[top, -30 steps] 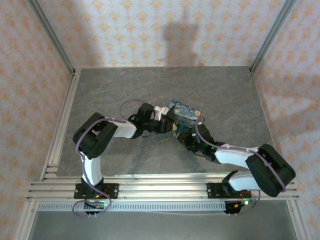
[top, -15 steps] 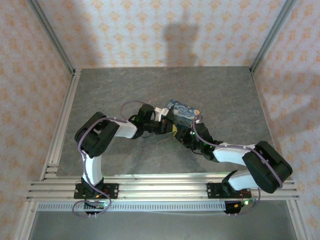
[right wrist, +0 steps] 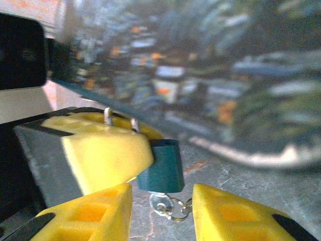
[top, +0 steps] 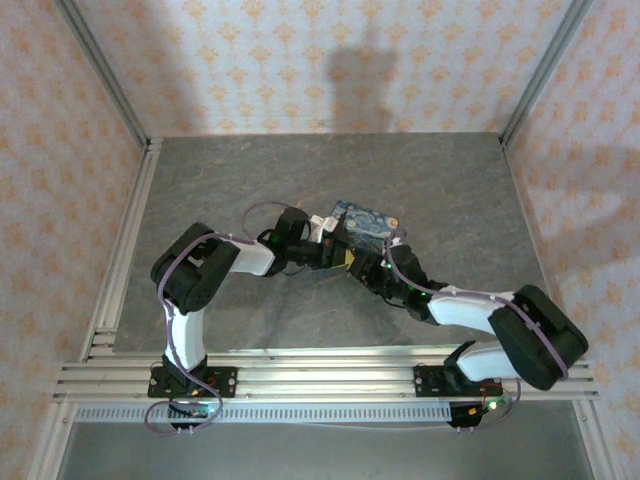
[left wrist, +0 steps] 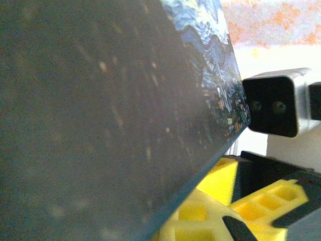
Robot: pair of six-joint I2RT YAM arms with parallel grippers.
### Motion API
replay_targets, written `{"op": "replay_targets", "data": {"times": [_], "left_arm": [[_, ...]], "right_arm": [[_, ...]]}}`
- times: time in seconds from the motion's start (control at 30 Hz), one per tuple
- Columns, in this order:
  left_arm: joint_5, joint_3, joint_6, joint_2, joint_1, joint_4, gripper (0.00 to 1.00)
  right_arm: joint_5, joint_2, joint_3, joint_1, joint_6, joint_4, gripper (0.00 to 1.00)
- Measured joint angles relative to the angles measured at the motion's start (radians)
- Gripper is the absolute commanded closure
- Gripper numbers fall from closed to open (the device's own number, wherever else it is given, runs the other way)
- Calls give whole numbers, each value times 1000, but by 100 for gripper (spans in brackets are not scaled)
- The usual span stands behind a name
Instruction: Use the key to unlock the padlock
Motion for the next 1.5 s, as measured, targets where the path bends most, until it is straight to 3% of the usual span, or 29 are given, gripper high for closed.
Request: {"op": "replay_targets", "data": {"times": [0.17, 0.43, 0.8, 1.27, 1.33, 1.5], "left_arm": [[60, 38, 53, 18, 0, -51, 100], [83, 50, 79, 19, 0, -88, 100], [64, 50, 79, 28, 7, -91, 100], [7, 50, 54, 38, 34, -111, 100], [4, 50, 51, 39, 40, -111, 97], [-15, 50, 58, 39, 42, -120, 76]], "right_arm": [[3, -89, -10, 0, -34, -19, 63], [21, -89, -10, 0, -67, -117, 63], [14, 42, 63, -1, -94, -158, 56], [18, 187, 141, 6, -128, -101, 57], [24, 200, 150, 10, -128, -91, 57], [64, 198, 151, 24, -111, -100, 64]]}}
